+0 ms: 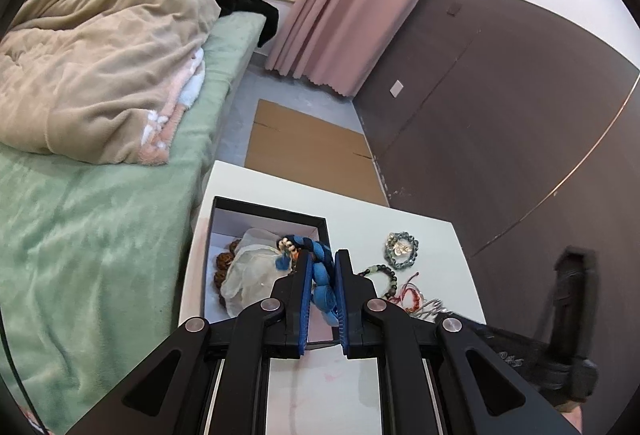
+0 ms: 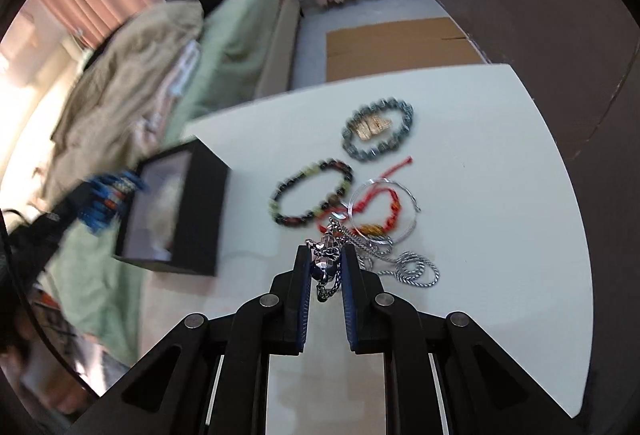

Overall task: Organize jewelry
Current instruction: 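Drop blue bracelet in box with left gripper while right grasps silver necklace, then lift the silver necklace, lower it into the box, and open the right gripper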

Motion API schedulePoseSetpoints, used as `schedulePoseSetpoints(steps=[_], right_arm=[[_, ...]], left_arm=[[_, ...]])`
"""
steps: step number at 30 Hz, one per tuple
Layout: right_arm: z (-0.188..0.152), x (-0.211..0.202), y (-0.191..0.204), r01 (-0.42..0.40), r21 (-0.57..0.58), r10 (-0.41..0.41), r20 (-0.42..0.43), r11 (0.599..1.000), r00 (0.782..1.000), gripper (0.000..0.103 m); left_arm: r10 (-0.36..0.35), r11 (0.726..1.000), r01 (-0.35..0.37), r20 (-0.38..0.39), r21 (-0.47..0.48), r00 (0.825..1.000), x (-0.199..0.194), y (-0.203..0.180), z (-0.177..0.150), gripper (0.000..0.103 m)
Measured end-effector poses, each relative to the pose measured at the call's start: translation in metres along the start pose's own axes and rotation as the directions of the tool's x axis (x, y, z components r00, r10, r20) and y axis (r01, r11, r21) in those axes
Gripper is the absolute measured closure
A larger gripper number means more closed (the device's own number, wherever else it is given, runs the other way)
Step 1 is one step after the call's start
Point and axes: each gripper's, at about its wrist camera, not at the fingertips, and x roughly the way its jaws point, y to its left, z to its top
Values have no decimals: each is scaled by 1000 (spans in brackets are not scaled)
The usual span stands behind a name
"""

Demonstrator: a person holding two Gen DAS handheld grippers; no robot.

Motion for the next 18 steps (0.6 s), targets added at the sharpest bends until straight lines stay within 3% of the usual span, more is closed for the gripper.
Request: schedulePoseSetpoints(steps=[4,7,9,12,18], right_arm=[[8,-19,2,-98,24,96,71,995,993,87],[15,-29,9,-153,24,149,118,988,982,87],[16,-37,12,-179,19,175,143,984,974,87],[20,-47,19,-214,2,210,180,977,961,87],[30,-68,40,-264,-45,267,243,964,933,87]], left_arm=[[-30,1000,30,-54,-2,998,11,-2,3,88],[-51,998,50,-49,-24,997,10,0,5,54],[-44,998,44,-15,-35,999,3,1,7,24],[-37,998,39,42,-49,998,-10,7,11,19],[-21,997,26,58,-78,998,-16,20,17,19]])
